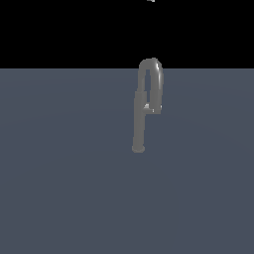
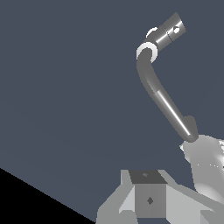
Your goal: Turn on the faucet by rotating a designated handle.
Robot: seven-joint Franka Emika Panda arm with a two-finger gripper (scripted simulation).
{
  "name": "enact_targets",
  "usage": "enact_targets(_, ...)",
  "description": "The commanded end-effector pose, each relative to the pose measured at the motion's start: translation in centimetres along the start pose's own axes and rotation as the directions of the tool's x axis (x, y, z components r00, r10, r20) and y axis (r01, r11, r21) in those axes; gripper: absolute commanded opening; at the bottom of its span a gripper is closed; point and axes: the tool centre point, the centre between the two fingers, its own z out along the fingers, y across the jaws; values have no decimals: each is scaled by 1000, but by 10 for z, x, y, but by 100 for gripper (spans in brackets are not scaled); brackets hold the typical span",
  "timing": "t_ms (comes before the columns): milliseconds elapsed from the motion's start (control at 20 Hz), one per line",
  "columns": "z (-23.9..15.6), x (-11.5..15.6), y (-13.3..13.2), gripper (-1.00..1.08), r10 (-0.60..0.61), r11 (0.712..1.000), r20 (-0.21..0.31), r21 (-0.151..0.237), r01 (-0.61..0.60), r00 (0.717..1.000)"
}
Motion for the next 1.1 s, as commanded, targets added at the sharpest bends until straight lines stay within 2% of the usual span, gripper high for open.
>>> enact_targets(0, 1, 17, 1, -100, 41, 998, 46, 40, -43, 998)
enact_targets(250, 5, 51, 5, -100, 121, 983, 147, 117, -138, 982)
enact_targets(500, 14, 88, 13, -100, 196, 950, 263, 189, -250, 945)
enact_targets(750, 28, 123, 22, -100, 257, 897, 383, 246, -366, 887)
enact_targets(1050, 52, 161, 36, -100, 308, 812, 524, 290, -506, 794)
